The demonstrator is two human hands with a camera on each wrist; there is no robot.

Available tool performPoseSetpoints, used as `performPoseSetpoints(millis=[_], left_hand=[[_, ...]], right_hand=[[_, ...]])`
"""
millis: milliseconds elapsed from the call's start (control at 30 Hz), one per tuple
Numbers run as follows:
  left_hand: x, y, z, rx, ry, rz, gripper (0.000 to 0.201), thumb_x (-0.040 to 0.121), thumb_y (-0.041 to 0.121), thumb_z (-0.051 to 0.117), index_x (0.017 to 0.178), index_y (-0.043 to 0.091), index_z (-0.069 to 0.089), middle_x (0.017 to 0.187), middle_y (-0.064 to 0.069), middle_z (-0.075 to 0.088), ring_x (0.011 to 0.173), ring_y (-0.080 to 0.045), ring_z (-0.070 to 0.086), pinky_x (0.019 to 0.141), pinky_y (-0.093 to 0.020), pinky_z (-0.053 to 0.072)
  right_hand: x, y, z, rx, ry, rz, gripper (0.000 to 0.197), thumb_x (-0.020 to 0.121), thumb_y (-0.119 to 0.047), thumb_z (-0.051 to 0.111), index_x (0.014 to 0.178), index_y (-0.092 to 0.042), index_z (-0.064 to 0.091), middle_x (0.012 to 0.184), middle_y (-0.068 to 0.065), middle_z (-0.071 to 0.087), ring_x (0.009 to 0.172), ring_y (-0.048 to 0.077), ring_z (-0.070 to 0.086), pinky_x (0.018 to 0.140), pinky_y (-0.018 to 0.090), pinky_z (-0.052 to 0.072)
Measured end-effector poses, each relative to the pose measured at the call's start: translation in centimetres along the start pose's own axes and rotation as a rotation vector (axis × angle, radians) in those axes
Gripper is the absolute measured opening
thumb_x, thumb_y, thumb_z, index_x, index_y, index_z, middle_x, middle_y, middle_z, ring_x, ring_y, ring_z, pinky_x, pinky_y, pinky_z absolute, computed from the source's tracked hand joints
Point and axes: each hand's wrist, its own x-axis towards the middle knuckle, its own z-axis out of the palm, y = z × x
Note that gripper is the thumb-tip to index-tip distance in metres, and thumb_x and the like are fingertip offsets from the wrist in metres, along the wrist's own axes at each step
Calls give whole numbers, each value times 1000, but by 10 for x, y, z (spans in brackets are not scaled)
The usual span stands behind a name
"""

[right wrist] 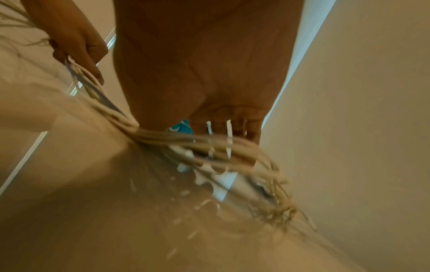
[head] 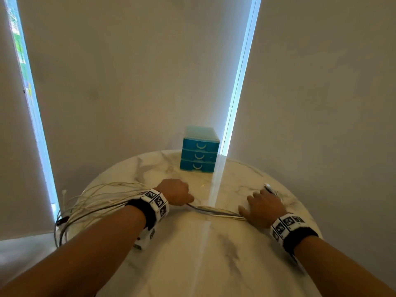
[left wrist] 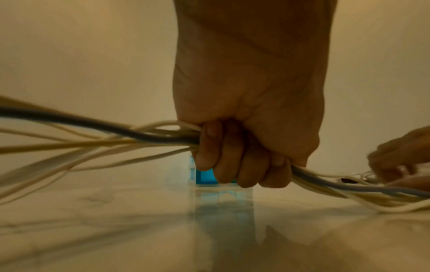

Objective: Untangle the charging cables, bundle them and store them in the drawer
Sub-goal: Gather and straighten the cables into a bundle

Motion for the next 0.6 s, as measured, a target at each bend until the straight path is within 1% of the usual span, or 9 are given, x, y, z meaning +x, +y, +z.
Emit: performPoseSetpoints(millis=[100, 200, 267, 333, 400, 433, 500, 533, 600], left_hand=[[0, -1, -6, -81, 11, -34, 42, 101, 50, 53, 71, 22, 60, 91, -5, 66, 89, -26, 64, 76, -34, 45], [-1, 0, -12, -108, 31, -57, 41, 99, 48, 54, 69, 21, 61, 82, -4, 63, 86, -26, 62, 75, -34, 45], [-1, 0, -13, -121, 43, -66, 42, 99, 48, 54, 68, 21, 62, 80, -3, 62, 83, -26, 62, 74, -34, 44], [-3, 0, -14, -148, 51, -77, 42, 100, 47, 53, 68, 21, 62, 79, -3, 62, 80, -25, 61, 73, -34, 45], [-3, -1, -17, -184, 60, -87, 41, 100, 45, 53, 69, 20, 63, 84, -6, 64, 82, -25, 61, 77, -36, 47], [-4, -2, -19, -203, 70, -91, 41, 100, 45, 53, 69, 20, 63, 86, -6, 64, 83, -25, 61, 78, -37, 48], [-5, -6, -25, -239, 97, -83, 42, 100, 45, 52, 68, 21, 64, 84, -3, 63, 83, -24, 61, 78, -36, 48], [-5, -7, -27, -254, 104, -71, 43, 101, 45, 52, 67, 21, 65, 82, -2, 63, 81, -22, 60, 77, -35, 47], [-7, -8, -28, -284, 104, -49, 45, 102, 46, 52, 69, 20, 67, 83, -2, 66, 80, -21, 61, 78, -35, 47]], right_hand=[[3, -9, -17, 161, 105, -31, 49, 111, -54, 39, 138, -17, 56, 140, 5, 57, 126, 25, 57, 107, 42, 47], [10, -47, -43, 519, 234, -14, 38, 114, -41, 39, 120, -12, 63, 119, 8, 66, 107, 26, 62, 91, 42, 53], [17, -78, -60, 882, 173, 34, 45, 115, -43, 37, 111, -11, 67, 110, 9, 72, 100, 27, 66, 90, 42, 53], [20, -104, -73, 1099, 71, 35, 52, 116, -43, 31, 119, -9, 71, 116, 8, 75, 103, 24, 67, 92, 37, 50], [22, -121, -75, 1104, -48, 18, 60, 117, -44, 27, 128, -5, 70, 119, 11, 76, 102, 23, 69, 94, 36, 49], [23, -126, -71, 1083, -97, 28, 67, 117, -48, 23, 124, -3, 73, 110, 12, 79, 96, 24, 71, 95, 38, 53], [28, -127, -61, 1110, -175, 91, 86, 112, -62, 14, 97, -6, 77, 78, 7, 76, 73, 22, 70, 84, 37, 57], [30, -126, -58, 1132, -206, 119, 87, 111, -66, 13, 86, -10, 74, 71, 4, 70, 66, 21, 65, 74, 34, 55], [34, -125, -53, 1063, -199, 96, 74, 113, -61, 21, 82, -13, 68, 78, 3, 67, 71, 20, 60, 72, 32, 49]])
